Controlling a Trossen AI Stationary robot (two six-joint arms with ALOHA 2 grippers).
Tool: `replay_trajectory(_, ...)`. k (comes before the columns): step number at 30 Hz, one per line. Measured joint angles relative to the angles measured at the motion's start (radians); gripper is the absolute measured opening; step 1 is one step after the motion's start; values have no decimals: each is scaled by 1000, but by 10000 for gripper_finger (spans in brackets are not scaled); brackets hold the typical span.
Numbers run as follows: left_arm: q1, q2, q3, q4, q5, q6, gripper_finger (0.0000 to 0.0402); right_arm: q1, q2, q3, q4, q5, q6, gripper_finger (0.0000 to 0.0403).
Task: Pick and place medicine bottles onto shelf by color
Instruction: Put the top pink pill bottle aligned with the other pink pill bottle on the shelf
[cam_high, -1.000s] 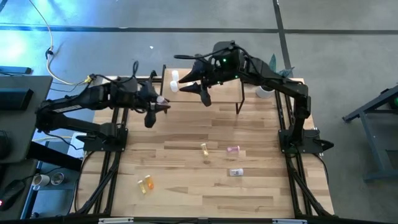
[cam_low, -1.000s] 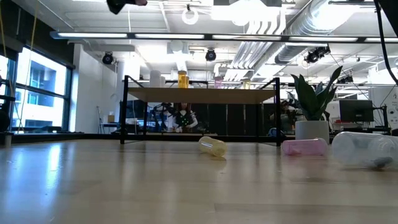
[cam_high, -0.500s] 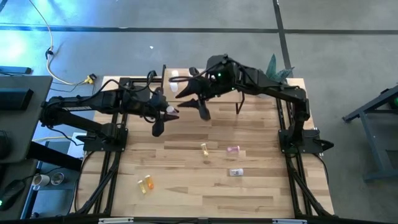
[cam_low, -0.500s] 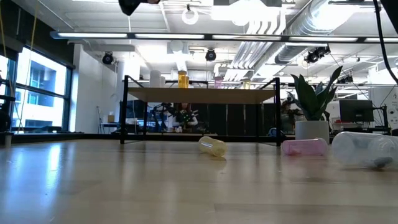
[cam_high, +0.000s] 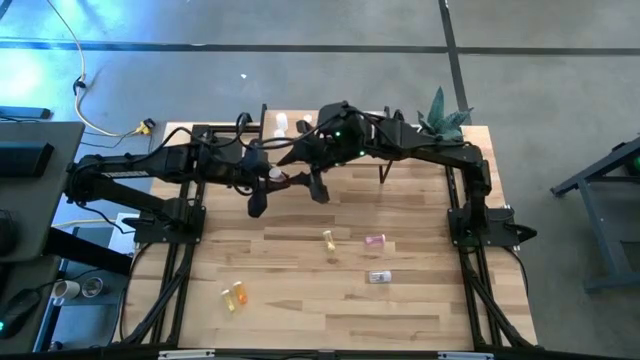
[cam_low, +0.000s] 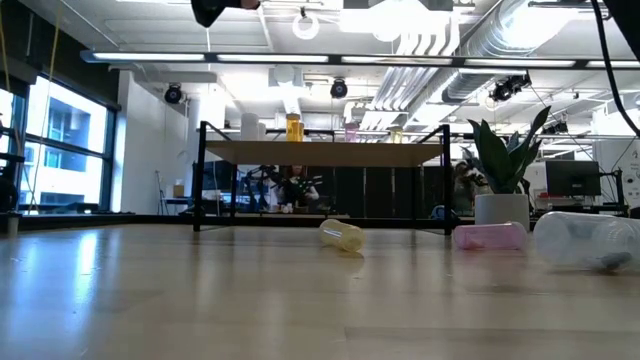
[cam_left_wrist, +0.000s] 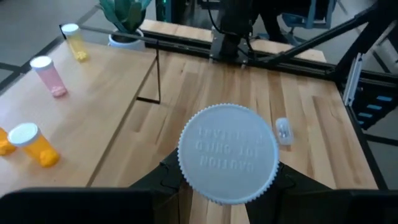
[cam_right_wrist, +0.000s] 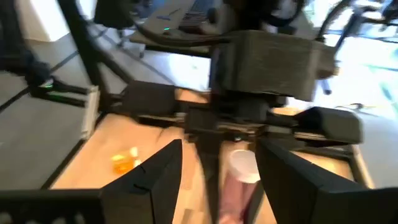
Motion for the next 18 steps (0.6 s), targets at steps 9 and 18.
replay_trajectory(9, -6, -1, 0, 43, -12, 15, 95, 2, 23, 0, -3, 36, 13, 195)
replay_trajectory(18, -7, 0, 0, 112, -32, 53, 95, 1, 31, 0, -3, 36, 38, 195)
